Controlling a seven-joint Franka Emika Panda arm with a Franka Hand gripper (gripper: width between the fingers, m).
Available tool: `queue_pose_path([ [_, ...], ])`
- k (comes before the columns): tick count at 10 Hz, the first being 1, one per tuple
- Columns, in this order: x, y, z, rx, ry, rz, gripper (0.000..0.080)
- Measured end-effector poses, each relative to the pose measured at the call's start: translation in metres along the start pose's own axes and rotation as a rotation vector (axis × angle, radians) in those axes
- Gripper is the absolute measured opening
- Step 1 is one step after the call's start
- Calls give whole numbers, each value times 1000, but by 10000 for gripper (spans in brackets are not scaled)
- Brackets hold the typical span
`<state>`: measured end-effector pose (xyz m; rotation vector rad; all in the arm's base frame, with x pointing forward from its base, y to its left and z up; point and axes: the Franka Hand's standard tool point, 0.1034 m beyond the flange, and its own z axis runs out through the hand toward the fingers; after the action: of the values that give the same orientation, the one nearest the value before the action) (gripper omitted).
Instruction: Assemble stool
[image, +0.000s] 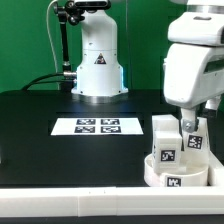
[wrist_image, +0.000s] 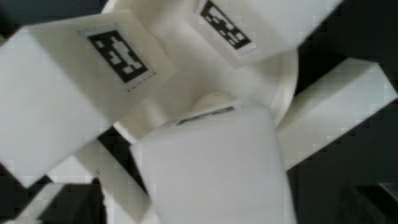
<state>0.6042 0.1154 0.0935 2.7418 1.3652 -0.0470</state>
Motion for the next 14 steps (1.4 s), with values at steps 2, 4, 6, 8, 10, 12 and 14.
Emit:
queue_pose_path([
  [2,0,0,1,-3,-4,2,649],
  [4,-1,1,1,-3,-5,6,372],
  [6,-2,1,1,-3,-5,9,335],
  [8,-2,2,1,-3,-5,49,335],
  [10,-2,2,1,-2,-4,227,335],
  [12,-3,1,2,-1,-5,413,337],
  [14,-3,1,3,2,-5,622,337],
])
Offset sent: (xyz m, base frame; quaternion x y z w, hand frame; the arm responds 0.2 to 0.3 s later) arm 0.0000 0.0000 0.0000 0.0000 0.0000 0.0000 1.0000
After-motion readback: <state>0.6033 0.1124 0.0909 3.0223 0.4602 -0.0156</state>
